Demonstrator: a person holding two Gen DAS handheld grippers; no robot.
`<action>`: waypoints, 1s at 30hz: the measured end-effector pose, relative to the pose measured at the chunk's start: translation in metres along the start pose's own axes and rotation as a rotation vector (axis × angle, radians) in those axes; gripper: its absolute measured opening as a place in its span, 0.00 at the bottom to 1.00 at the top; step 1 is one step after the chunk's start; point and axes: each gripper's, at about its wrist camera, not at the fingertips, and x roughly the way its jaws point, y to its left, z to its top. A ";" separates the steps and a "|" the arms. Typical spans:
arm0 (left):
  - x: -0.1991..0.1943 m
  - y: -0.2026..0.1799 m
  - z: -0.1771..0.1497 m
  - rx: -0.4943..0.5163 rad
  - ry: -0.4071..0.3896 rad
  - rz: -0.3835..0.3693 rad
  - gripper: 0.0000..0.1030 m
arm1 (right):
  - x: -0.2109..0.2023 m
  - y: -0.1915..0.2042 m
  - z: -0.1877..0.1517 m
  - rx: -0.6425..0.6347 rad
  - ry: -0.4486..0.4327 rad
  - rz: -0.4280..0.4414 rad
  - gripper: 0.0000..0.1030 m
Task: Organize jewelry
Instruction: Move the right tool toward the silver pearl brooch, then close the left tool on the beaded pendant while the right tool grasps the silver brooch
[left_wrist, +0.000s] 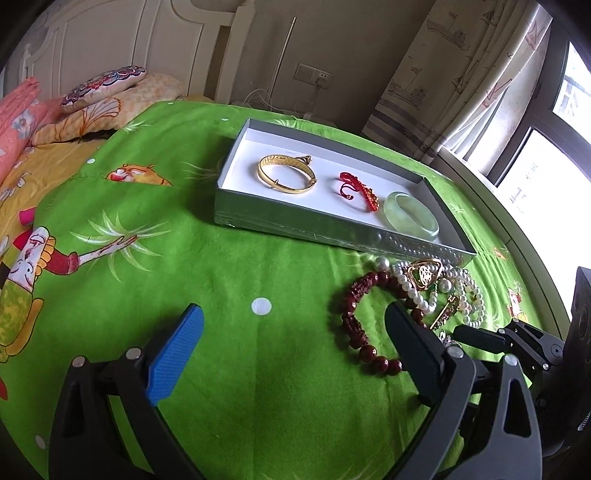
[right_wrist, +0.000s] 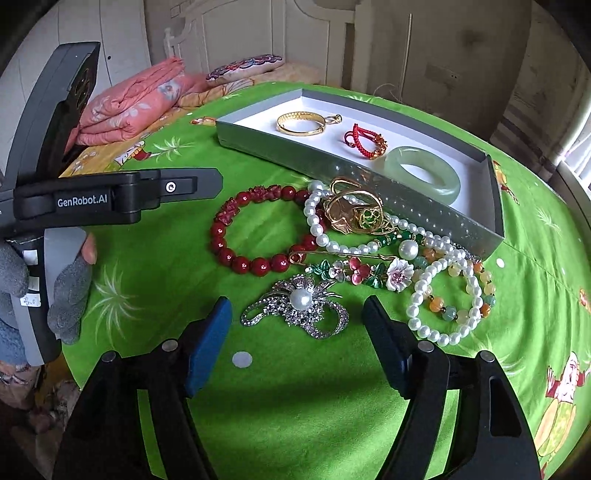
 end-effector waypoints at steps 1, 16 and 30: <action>0.000 0.000 0.000 0.000 -0.002 0.000 0.95 | -0.002 0.000 -0.001 -0.005 -0.009 0.006 0.55; -0.011 -0.030 -0.004 0.155 -0.042 0.009 0.93 | -0.025 -0.045 -0.024 0.082 -0.045 0.036 0.32; 0.032 -0.154 -0.019 0.684 0.044 -0.049 0.39 | -0.057 -0.089 -0.064 0.127 -0.060 -0.047 0.30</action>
